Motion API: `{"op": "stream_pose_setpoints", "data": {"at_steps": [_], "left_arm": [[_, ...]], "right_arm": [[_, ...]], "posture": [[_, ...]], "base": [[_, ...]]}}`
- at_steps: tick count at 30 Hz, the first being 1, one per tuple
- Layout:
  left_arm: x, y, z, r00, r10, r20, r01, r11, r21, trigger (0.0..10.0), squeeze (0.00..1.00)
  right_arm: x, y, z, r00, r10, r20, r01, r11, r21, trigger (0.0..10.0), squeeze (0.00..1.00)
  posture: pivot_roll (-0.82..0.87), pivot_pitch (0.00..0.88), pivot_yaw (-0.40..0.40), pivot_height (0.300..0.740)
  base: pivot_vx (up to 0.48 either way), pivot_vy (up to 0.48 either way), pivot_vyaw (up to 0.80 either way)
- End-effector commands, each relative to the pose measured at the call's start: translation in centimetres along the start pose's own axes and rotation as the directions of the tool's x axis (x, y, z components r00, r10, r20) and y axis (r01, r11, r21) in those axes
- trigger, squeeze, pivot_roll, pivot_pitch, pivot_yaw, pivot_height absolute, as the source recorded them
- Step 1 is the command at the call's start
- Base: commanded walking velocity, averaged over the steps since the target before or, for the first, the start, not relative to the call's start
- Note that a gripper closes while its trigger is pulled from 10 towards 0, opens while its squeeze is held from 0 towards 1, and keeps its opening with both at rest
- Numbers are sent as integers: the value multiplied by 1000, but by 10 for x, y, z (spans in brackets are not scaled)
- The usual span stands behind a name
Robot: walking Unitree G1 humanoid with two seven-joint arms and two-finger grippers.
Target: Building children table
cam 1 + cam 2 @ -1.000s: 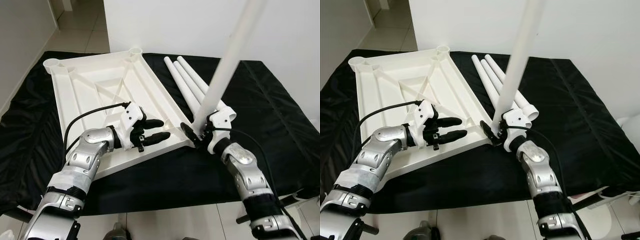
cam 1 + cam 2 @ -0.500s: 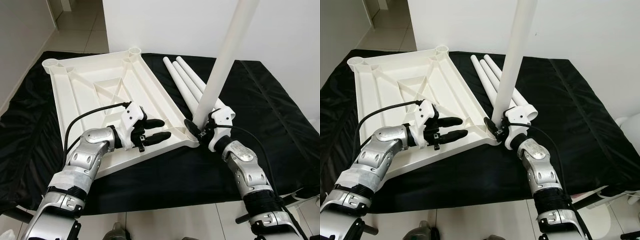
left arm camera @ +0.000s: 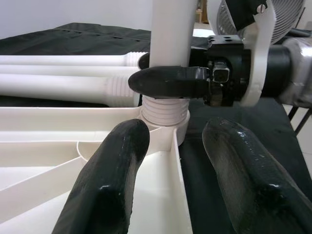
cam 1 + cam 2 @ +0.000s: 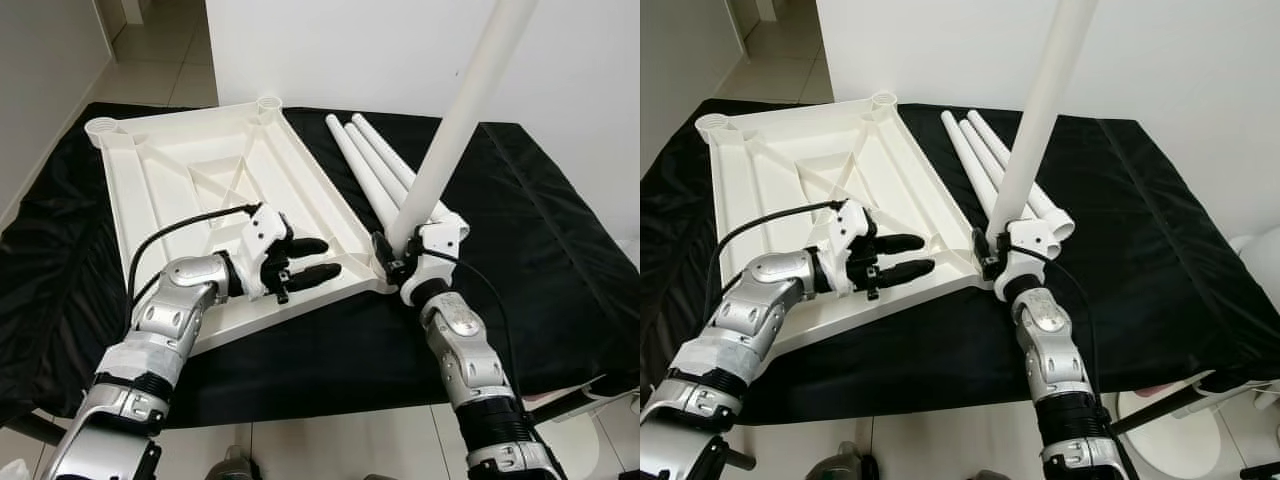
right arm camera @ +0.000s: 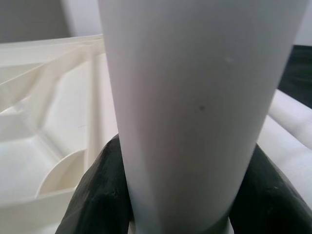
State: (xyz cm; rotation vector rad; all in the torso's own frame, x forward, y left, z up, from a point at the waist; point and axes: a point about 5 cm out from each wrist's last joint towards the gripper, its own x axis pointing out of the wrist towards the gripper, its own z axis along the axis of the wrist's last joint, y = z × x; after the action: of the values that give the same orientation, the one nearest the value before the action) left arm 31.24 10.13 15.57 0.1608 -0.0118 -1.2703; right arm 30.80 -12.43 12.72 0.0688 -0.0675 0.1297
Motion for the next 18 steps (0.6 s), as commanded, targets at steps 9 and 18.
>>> {"op": "stream_pose_setpoints", "data": {"at_steps": [9,18], "left_arm": [[0,1,1,1000,6,-5,-5,1000,16,10000,0],[0,1,1,1000,5,-5,-4,1000,15,10000,0]], "right_arm": [[-9,27,1,982,-188,12,186,978,93,10000,0],[-10,26,4,985,-168,27,164,981,102,10000,0]], "posture": [[27,0,-53,740],[24,0,-51,740]], "base": [[0,0,0],[0,0,0]]}}
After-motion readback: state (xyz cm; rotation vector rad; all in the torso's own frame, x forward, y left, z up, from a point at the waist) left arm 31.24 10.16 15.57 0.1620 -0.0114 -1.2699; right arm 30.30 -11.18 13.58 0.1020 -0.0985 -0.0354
